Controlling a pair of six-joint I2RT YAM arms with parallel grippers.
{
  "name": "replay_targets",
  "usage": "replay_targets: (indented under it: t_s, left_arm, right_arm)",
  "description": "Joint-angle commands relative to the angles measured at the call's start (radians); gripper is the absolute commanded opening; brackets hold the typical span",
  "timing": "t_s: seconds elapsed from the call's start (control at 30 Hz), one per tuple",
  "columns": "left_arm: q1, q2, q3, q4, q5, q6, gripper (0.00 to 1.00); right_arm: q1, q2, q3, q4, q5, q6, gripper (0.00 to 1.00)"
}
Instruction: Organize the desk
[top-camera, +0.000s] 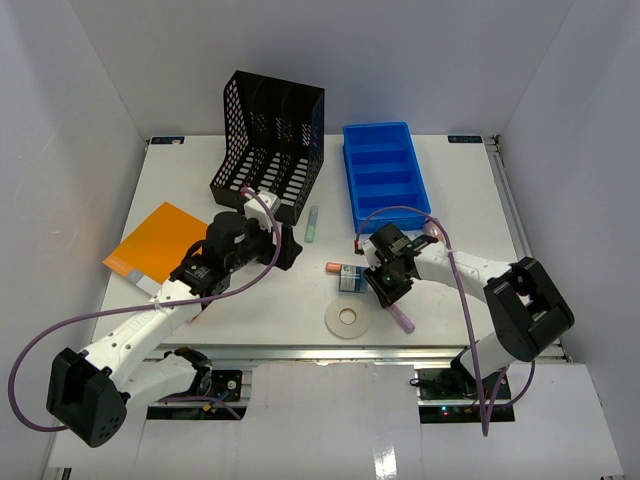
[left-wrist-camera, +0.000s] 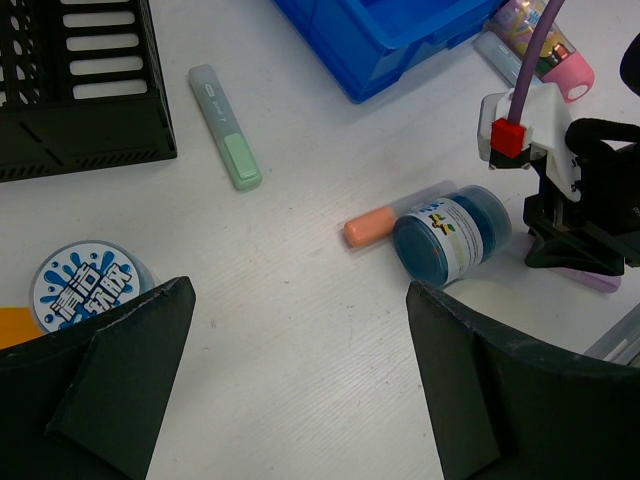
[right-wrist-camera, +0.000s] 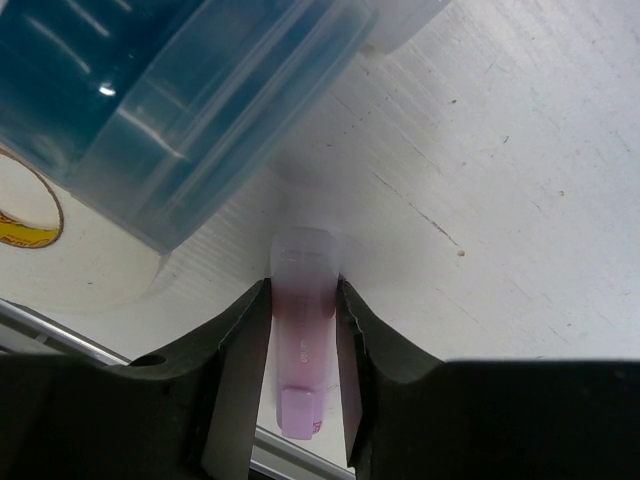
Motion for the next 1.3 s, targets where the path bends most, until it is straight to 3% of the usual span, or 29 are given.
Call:
replay_targets:
  t_s: [0.0,0.2,0.33,0.47,0.67,0.87,1.1,1.27]
  left_arm:
    - [0.002,-0.019,-0.011,0.012,0.016,-0.007,0.98]
    - [0.001,-0.001,-0.012,0.02,0.058,-0.015,0.98]
    - [0.003,0.003,-0.013,0.023,0.067,-0.018,0.98]
    - [0.001,0.004,-0.015,0.03,0.08,-0.022,0.98]
    - [0.003,0.013,-0.018,0.041,0.105,-0.03,0.98]
    - [0.002,0.055,-0.013,0.05,0.137,-0.044,0.98]
    - [0.003,0.091,-0.011,0.058,0.157,-0.052,0.98]
    - [0.003,0.098,-0.015,0.065,0.159,-0.054,0.98]
  right_arm:
    - [0.004,-0.01,0.042,0.0,0.043,-0.027,0.33]
    - [0.002,-0.078,0.021,0.049,0.102,-0.115,0.26]
    - [-0.014,-0.127,0.049,0.04,-0.003,-0.219,0.21]
    - [-0.062,-0.187,0.093,0.019,-0.091,-0.365,0.09]
    - [-0.192,-0.225,0.286,-0.017,-0.193,-0.574,0.08]
    - [-0.289,-0.09,0.589,-0.001,-0.219,-0.747,0.08]
    - [-0.319,0.102,0.718,0.148,-0.28,-0.845,0.15]
    - [-0.345,0.233,0.776,0.164,-0.339,-0.838,0.17]
